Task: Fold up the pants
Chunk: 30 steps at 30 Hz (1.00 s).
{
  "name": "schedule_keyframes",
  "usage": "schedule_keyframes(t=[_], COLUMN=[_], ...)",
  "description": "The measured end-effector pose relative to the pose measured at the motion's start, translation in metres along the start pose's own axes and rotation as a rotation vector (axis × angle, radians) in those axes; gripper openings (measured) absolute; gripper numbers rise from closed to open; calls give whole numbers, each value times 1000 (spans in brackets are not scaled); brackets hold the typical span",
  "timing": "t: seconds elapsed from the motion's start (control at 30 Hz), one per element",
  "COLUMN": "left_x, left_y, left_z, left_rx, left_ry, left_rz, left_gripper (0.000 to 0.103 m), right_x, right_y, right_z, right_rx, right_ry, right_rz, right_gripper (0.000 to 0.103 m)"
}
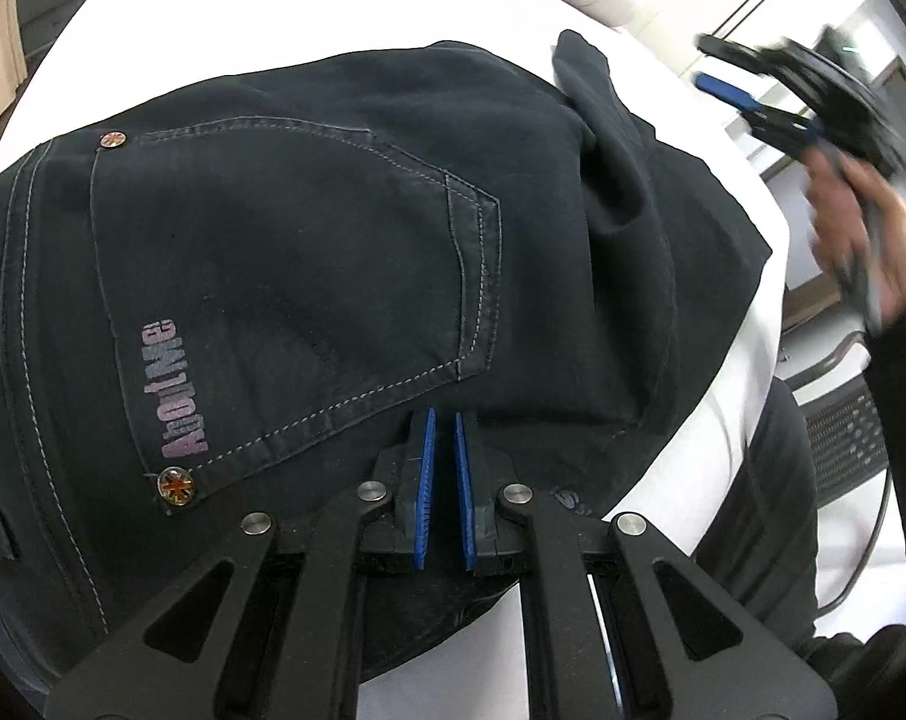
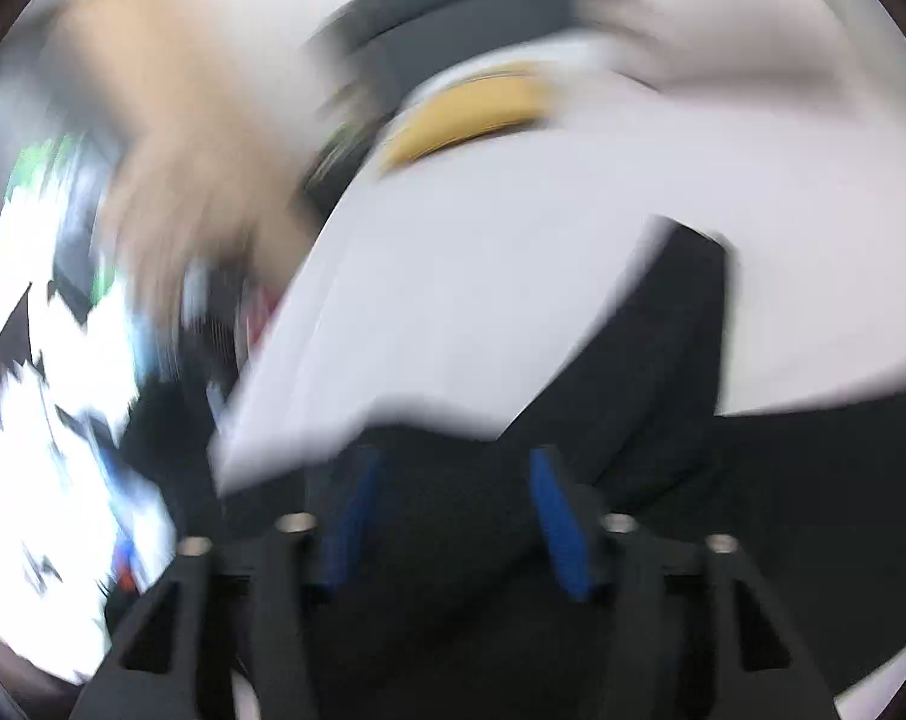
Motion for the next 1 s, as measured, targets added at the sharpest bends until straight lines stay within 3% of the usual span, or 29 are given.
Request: schedule_keyframes(t=[0.07,0.13,0.27,0.37,0.63,0.67,0.7,0.73,0.87,1.0], left_x=[-3,-7,-15,-17,-13,-13,-14,-15,-13,-7], left_y=[3,6,13,12,8,8,8,8,9,7], left_z=[-1,-2,-9,-10,-7,-7,-8,-8,-8,-7], left_rx=[5,11,15,13,9,9,9,9,8,0], left_ry=[-6,0,19,23,22,21,21,21,12,0], left_rz=[-7,-22,-37,-40,-45,-46,-48,-50,-45,-34], left_gripper=[7,7,7,6,5,5,5,5,5,5], right_x=[58,94,143,160,161,161,161,158,152,159], right_y=[-23,-28,-25,-24,-26,-29,-31,-36,-43,-36], right_z=[16,32,64,77,95,96,95,100,81,25], right_rx=[30,35,30,11,29,31,35,34,89,216], right_ry=[-2,-8,12,59,33,26,24,21,38,53], right_rz=[259,424,631,659,711,704,693,680,606,618], right_gripper=[40,40,40,40,40,35,17,8,5,5])
Point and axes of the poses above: each gripper's, at about its wrist camera, not at the fingertips, and z roughly the way its jaws point, x to its right, y to its underside, the point moved 2 cm from there along z, roughly the way its jaws point, and after that the axes turned 7 degrees about x, right-handed, at the moved point
